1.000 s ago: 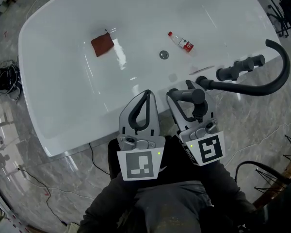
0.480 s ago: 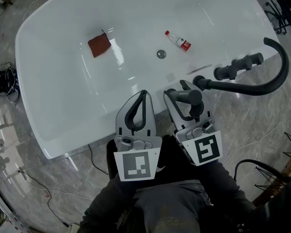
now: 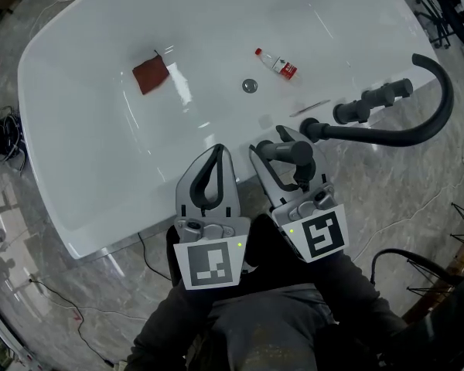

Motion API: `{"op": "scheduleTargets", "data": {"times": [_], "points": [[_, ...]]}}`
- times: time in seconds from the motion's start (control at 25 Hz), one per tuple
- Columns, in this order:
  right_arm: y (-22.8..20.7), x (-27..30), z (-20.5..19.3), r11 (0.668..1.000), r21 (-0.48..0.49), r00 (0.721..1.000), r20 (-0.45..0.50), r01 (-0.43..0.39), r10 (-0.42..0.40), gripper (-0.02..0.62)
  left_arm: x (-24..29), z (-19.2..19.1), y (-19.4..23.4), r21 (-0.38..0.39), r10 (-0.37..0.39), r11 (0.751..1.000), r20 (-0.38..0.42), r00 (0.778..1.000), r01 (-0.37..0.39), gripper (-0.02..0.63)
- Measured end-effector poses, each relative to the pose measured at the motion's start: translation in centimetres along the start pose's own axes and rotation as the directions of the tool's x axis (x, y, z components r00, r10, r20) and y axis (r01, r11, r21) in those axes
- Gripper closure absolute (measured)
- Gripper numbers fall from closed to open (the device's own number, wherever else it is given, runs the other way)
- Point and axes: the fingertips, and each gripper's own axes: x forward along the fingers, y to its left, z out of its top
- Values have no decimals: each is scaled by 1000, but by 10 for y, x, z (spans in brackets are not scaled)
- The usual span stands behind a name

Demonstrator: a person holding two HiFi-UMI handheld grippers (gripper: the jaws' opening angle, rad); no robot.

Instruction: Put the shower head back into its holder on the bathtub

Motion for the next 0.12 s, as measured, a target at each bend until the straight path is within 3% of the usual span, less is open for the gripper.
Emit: {"op": "scheduleTargets", "data": {"times": [0.12], "points": [[10,8,1,1000,3,999,20,-27,27,408,-8,-2,12,-8,43,999,-22,999,-43,604]]}}
